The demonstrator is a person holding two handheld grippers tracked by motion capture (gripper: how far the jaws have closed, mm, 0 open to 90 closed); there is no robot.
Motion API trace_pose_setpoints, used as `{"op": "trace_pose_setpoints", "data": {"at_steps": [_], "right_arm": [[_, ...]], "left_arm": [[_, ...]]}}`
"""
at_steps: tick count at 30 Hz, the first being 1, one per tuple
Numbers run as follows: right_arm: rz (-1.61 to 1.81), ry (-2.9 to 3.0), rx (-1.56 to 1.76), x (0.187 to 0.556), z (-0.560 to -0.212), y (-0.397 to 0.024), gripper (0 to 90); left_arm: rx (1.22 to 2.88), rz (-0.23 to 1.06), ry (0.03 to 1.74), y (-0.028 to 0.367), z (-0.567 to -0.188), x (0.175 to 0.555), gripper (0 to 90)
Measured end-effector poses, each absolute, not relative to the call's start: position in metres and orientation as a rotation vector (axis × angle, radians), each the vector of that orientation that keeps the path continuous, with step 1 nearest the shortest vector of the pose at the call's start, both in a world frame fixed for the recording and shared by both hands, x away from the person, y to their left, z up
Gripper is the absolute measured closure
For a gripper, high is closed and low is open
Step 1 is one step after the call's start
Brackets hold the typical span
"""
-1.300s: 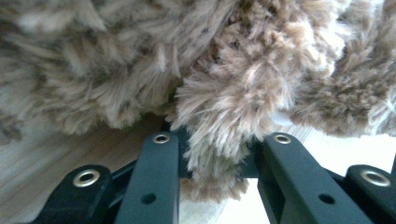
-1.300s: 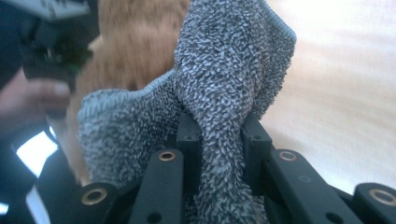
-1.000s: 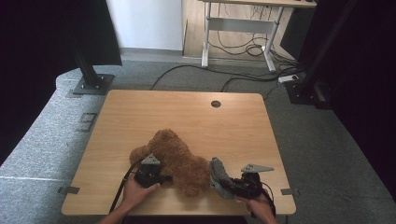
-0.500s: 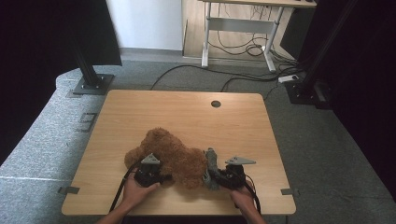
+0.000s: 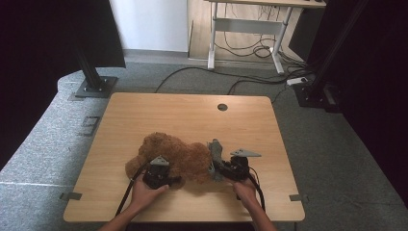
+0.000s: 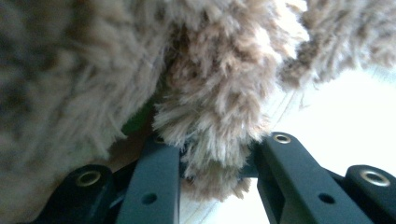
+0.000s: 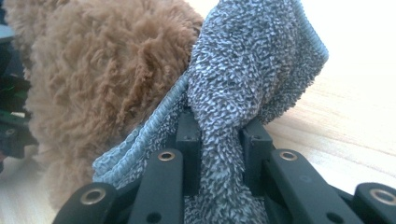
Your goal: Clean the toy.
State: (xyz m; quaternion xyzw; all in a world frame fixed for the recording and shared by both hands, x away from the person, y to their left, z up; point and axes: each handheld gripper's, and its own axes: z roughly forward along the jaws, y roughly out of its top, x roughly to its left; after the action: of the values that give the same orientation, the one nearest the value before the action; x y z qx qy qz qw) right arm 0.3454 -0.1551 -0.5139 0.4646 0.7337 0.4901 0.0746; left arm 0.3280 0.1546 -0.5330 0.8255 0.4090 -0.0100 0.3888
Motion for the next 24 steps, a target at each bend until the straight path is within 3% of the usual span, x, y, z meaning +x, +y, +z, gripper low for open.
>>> {"op": "trace_pose_setpoints", "data": {"at_steps": [6,11,18,24], "right_arm": [[1.511,2.159,1.411,0.345,-0.509,-0.165,73.7],[1.571,2.119,1.337,0.348,-0.478,-0.164,73.6],[1.591,2.177,1.197,0.368,-0.433,-0.109,73.4],[1.417,2.365,1.160,0.383,-0.448,-0.049,73.9]], "left_arm": [[2.132,-0.034,0.988,0.162,-0.533,0.318,74.1],[2.135,-0.042,0.992,0.166,-0.533,0.311,73.9],[2.126,-0.062,1.006,0.169,-0.534,0.306,73.8],[2.119,-0.089,1.023,0.174,-0.534,0.300,73.6]]}}
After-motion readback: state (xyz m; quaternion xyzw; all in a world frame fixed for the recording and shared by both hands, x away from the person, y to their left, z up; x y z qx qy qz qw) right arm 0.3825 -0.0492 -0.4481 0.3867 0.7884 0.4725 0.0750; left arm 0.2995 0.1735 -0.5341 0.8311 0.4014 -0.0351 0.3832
